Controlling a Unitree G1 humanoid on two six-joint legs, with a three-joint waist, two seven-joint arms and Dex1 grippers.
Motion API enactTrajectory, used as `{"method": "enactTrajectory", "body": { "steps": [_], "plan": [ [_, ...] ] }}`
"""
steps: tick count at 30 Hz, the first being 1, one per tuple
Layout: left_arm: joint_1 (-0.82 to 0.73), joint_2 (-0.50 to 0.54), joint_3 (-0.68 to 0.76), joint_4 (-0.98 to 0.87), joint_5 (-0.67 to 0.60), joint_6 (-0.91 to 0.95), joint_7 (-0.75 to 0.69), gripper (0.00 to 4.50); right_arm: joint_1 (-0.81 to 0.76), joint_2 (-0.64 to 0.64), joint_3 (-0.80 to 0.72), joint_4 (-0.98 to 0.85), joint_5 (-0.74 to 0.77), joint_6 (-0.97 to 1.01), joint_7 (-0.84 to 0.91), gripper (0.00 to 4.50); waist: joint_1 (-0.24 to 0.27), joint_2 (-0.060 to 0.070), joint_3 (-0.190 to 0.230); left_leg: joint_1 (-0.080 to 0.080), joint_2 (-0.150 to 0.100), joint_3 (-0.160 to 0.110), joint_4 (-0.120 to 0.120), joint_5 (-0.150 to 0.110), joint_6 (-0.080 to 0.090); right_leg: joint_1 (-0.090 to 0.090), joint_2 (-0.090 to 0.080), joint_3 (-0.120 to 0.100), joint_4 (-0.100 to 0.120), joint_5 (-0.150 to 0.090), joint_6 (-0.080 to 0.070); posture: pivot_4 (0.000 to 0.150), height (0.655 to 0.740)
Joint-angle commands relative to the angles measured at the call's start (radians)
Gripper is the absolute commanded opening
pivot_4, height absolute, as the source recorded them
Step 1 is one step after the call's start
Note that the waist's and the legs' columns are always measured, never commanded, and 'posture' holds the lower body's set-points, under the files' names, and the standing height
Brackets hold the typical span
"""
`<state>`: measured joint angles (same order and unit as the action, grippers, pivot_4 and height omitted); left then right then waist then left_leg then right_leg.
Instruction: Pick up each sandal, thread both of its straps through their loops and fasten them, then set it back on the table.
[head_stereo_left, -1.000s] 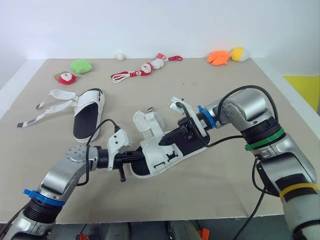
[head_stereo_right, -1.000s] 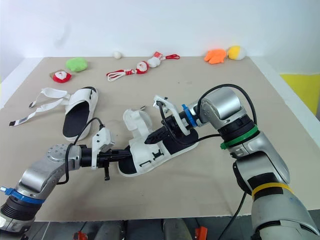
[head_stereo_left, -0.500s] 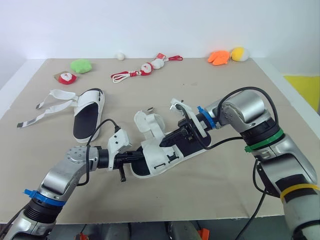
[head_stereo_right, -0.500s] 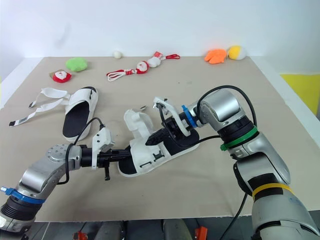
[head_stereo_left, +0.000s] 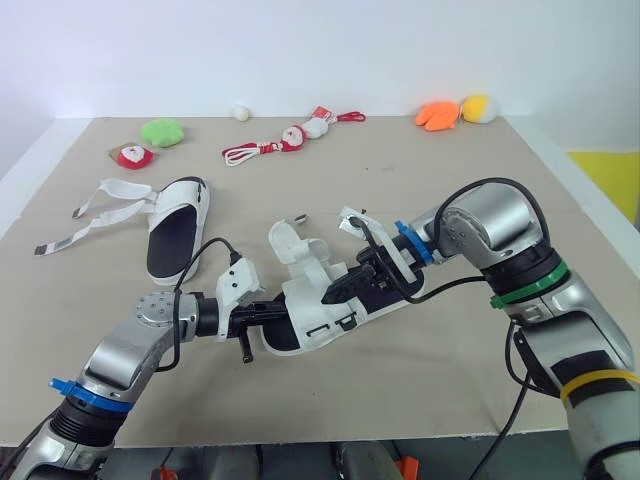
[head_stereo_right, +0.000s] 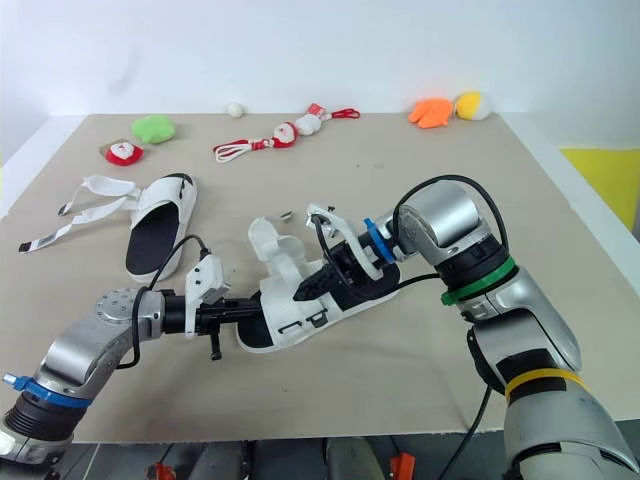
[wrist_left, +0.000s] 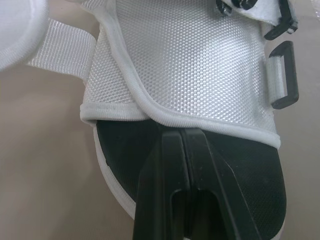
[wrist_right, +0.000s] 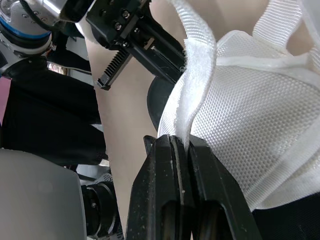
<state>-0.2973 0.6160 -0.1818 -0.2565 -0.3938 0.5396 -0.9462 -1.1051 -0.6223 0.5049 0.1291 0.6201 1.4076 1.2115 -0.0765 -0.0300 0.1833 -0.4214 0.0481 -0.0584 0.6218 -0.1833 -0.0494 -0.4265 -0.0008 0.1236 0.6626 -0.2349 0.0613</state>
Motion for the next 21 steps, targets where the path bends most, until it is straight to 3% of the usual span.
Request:
{"method": "enactTrajectory", "body": {
  "steps": [1, 11, 17, 18, 21],
  "plan": [
    [0.003, 0.000, -0.006, 0.008, 0.017, 0.003, 0.008, 0.00, 0.011, -0.020, -0.018, -0.050, 0.003, -0.033, 0.009, 0.05, 0.000, 0.000, 0.000, 0.000, 0.000, 0.000, 0.000, 0.000, 0.000, 0.000, 0.000, 0.000, 0.000, 0.000, 0.000, 0.150, 0.7400],
    [0.003, -0.003, -0.003, 0.013, 0.019, -0.002, 0.007, 0.00, 0.054, -0.068, -0.006, -0.133, -0.011, -0.122, 0.040, 0.05, 0.001, 0.000, 0.000, 0.000, 0.000, 0.000, 0.000, 0.000, 0.000, 0.000, 0.000, 0.000, 0.000, 0.000, 0.000, 0.150, 0.7400],
    [-0.001, -0.011, -0.009, 0.016, 0.020, -0.002, 0.009, 0.00, -0.001, -0.087, -0.101, -0.077, 0.036, -0.077, 0.060, 1.79, 0.001, 0.000, 0.000, 0.000, 0.000, 0.000, 0.001, 0.000, 0.000, 0.000, 0.000, 0.000, 0.000, 0.000, 0.000, 0.150, 0.7400],
    [-0.001, -0.012, -0.009, 0.017, 0.020, -0.003, 0.008, 0.00, -0.009, -0.091, -0.120, -0.070, 0.046, -0.067, 0.062, 2.58, 0.001, 0.000, 0.000, 0.000, 0.000, 0.000, 0.001, 0.000, 0.000, 0.000, 0.000, 0.000, 0.000, 0.000, 0.000, 0.150, 0.7400],
    [-0.006, -0.018, -0.013, 0.029, 0.023, -0.009, 0.007, 0.00, -0.030, -0.076, -0.173, -0.022, 0.057, -0.003, 0.022, 3.53, 0.001, 0.000, 0.000, 0.000, 0.000, 0.000, 0.001, 0.000, 0.000, 0.000, -0.001, 0.000, 0.000, 0.000, 0.000, 0.150, 0.7400]
  ]
}}
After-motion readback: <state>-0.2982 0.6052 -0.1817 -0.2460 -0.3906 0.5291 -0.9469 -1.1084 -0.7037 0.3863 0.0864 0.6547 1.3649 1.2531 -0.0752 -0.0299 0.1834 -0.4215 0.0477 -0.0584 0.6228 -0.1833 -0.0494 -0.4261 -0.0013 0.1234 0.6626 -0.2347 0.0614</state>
